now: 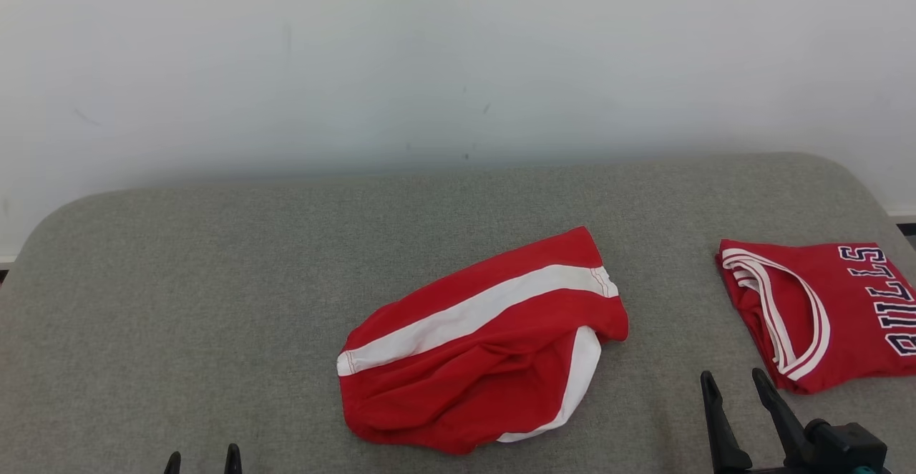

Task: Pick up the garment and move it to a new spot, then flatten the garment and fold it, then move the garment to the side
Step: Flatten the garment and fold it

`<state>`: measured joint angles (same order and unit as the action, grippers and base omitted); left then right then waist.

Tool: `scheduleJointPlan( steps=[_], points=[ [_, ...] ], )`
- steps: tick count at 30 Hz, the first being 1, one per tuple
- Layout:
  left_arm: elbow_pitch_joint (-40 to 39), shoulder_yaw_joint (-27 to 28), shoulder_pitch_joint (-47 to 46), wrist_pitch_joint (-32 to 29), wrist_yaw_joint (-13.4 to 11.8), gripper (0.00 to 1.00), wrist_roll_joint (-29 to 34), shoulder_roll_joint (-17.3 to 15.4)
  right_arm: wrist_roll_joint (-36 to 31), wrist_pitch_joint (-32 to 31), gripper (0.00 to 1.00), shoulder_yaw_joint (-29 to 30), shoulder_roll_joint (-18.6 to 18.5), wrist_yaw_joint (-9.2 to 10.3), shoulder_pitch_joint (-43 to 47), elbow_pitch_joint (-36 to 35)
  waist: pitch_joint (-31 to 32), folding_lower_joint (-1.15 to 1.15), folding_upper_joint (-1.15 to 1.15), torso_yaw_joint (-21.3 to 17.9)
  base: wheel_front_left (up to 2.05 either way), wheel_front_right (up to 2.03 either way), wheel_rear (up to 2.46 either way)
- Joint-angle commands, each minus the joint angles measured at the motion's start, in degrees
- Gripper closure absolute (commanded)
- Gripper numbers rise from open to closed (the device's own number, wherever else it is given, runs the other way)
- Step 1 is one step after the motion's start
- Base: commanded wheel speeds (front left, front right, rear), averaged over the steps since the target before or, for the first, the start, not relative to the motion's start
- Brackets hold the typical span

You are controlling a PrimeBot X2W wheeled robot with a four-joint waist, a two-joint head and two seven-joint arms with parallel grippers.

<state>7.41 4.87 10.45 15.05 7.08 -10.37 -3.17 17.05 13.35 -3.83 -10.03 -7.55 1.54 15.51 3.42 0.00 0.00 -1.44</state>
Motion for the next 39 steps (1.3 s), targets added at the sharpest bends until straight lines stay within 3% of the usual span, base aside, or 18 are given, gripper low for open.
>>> scheduleJointPlan(
  steps=[1, 16, 22, 31, 39],
  points=[
    [0.4, 0.1, -0.4, 0.1, 0.2, 0.0, 0.3, 0.1, -0.4, 0.0, 0.0, -0.1, 0.3, 0.14, 0.0, -0.2, -0.1, 0.0, 0.0, -0.1, 0.0, 0.0, 0.0],
    [3.2, -0.4, -2.2, 0.2, 0.4, 0.0, 0.2, 0.3, 0.2, -1.2, 0.0, -1.0, 0.0, 0.14, -1.5, 0.3, -0.7, 0.0, 0.0, -0.4, 0.0, 0.0, 0.0],
    [9.4, -4.3, -7.6, 0.1, 0.4, 0.0, -1.5, 0.3, 1.1, -4.7, 0.0, -3.0, -2.0, 0.14, -5.0, 1.3, -1.6, 0.0, 0.0, -0.1, 0.0, 0.0, 0.0],
    [22.3, -9.5, -22.8, -12.7, 0.2, 0.0, -7.8, -1.1, 4.8, -17.9, 0.0, -6.0, -3.5, 0.14, -18.1, 6.8, -4.1, 0.0, 0.0, -1.6, 0.0, 0.0, 0.0],
    [28.4, -11.5, -31.7, -20.5, -1.5, 0.0, -7.6, -0.7, 7.1, -23.1, 0.0, -10.6, -3.4, 0.14, -29.5, 11.6, -8.1, 0.0, 0.0, -2.5, 0.0, 0.0, 0.0]
  ],
)
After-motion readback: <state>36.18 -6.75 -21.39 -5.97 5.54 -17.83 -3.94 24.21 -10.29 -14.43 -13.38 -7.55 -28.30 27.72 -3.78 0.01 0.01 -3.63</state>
